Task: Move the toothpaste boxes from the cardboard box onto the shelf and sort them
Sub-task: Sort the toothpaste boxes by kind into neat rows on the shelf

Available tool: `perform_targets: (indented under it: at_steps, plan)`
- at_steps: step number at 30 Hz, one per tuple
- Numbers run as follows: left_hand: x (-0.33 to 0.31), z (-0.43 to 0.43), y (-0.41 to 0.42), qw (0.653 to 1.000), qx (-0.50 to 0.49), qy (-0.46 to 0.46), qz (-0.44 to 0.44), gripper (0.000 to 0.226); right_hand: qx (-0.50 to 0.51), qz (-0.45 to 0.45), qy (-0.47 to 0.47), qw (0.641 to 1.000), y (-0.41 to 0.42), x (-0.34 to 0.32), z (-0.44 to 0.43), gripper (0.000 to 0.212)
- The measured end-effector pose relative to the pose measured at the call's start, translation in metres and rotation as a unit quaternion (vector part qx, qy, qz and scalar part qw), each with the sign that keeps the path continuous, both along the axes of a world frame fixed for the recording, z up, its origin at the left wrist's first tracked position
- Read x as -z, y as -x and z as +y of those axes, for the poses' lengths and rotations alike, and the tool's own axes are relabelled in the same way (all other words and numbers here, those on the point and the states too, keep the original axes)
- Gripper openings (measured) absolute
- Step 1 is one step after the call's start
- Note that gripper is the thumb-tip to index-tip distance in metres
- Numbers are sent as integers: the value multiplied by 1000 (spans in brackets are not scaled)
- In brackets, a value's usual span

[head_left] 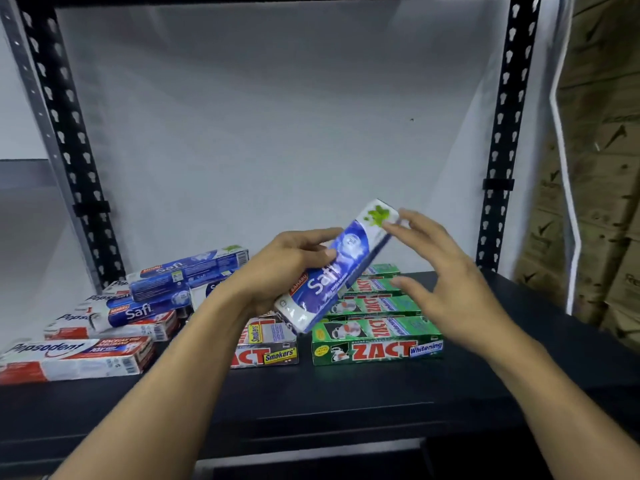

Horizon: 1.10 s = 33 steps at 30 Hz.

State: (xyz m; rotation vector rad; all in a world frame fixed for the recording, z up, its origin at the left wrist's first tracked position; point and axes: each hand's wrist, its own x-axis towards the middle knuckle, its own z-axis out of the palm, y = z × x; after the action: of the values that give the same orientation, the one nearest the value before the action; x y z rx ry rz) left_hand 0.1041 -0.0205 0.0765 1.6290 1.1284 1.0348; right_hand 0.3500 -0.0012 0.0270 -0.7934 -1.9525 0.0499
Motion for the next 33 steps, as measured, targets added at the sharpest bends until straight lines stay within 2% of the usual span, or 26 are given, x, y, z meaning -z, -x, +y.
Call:
perform_targets:
  at_steps: [4,6,8,12,14,17,20,22,28,30,33]
  plan:
    - [-3,14,-19,989,83,36,114,34,-5,-157,35,987,-25,-14,20,78]
    - [0,27,-31,981,109,45,157,34,-16,-188,59,980,-37,-12,27,74]
    - [2,40,-44,978,108,40,172,31,-19,-155,80,984,-50,-6,34,67]
    - [4,64,-61,996,3,-5,85,27,22,-52,122,991,-86,21,55,64]
    - [10,77,-62,987,-56,-57,137,24,63,16,150,986,-110,40,72,62]
    - [21,99,-57,944,-85,-115,298,27,138,88,189,968,-144,61,94,63]
    - [26,120,-53,893,-84,-119,426,33,198,95,201,955,-165,71,110,62]
    - [28,133,-51,873,-81,-109,468,37,220,79,201,951,-172,74,120,63]
    - [33,160,-46,835,-47,-81,542,35,205,-11,244,948,-181,77,153,58]
    - [34,165,-50,822,-46,-80,561,34,209,-28,227,951,-184,78,166,56]
    - [32,172,-62,824,-59,-115,551,28,207,-26,234,950,-184,76,186,57]
